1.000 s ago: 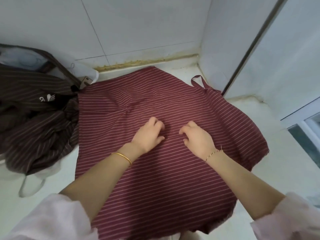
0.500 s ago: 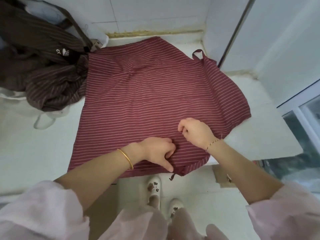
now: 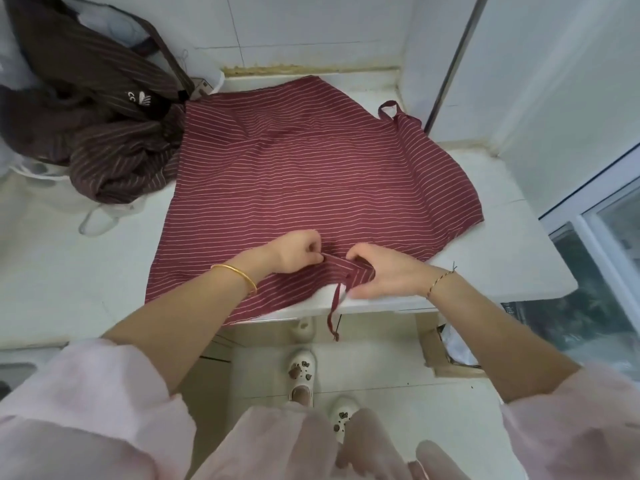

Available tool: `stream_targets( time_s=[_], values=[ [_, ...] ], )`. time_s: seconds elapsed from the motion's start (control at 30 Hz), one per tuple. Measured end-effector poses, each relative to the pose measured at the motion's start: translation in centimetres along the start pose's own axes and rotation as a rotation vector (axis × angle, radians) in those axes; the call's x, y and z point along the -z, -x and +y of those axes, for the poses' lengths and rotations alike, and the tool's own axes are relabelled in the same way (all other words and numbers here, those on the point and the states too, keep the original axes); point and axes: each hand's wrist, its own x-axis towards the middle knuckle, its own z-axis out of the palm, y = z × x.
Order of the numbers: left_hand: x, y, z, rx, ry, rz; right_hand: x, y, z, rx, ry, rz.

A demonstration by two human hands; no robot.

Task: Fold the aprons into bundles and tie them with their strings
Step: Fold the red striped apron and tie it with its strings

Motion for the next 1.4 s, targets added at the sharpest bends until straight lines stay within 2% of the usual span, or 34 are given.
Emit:
stream_targets(
  time_s=[0.07,0.13,0.2,0.3,0.37,0.5,0.6,0.67,0.73,0.8,0.87,0.93,0.97,1.03,1.13,1.27,1.3,1.33,1.4],
  values=[
    [0.4,-0.2,0.1,0.06,0.019,0.049,0.2,-0.1,0.1,0.041,0.238,0.066],
    [0.7,-0.2,0.5,0.099,0.044,0.08,0.5,-0.4,0.1,0.087,0.363,0.22],
    [0.9,-0.1,1.0,0.127,0.11,0.074,0.8,-0.8,0.1,0.051,0.358,0.389],
    [1.2,0.8,1.6,0.113,0.208,-0.04,1.5,-1.3,-0.1,-0.013,0.259,0.569],
    [0.8,0.7,1.5,0.069,0.037,-0.005,2.0,-1.6,-0.6,-0.006,0.255,0.647],
    [0.8,0.2,1.8,0.154,-0.413,0.361,2.8,-2.6,-1.5,-0.069,0.285,0.714],
    [2.3,0.8,0.5,0.292,-0.567,0.345,3.7,-2.7,-1.5,-0.182,0.382,0.774],
    [3.8,1.8,-1.0,0.395,-0.571,0.291,4.5,-2.7,-1.0,-0.254,0.43,0.712],
    [4.9,2.6,-1.8,0.443,-0.562,0.166,5.3,-3.1,-0.7,-0.304,0.444,0.479],
    [5.6,3.2,-1.5,0.424,-0.553,-0.157,6.0,-3.7,-1.1,-0.354,0.544,0.098],
    [5.9,3.5,-1.7,0.526,-0.473,-0.491,6.4,-3.7,-2.3,-0.418,0.652,-0.189],
    [6.4,3.5,-2.8,0.598,-0.337,-0.619,7.2,-3.9,-3.2,-0.413,0.69,-0.266],
    [7.0,3.7,-3.0,0.605,-0.291,-0.61,7.7,-4.1,-3.6,-0.399,0.696,-0.237],
    [8.5,3.5,-3.9,0.579,-0.219,-0.489,8.9,-5.2,-3.9,-0.365,0.65,-0.054],
    [11.8,1.8,-5.5,0.489,-0.213,-0.248,10.8,-7.7,-4.0,-0.327,0.393,0.395],
    [16.0,-2.4,-8.2,0.364,-0.324,0.329,13.0,-11.9,-4.8,-0.316,0.25,0.815],
    [16.6,-3.4,-8.6,0.369,-0.367,0.436,13.4,-13.2,-4.8,-0.335,0.249,0.848],
    [17.1,-4.6,-9.1,0.373,-0.408,0.465,13.6,-14.7,-4.6,-0.365,0.259,0.824],
    [16.9,-6.9,-10.4,0.344,-0.444,0.368,13.5,-17.4,-3.7,-0.429,0.294,0.656]
  ],
)
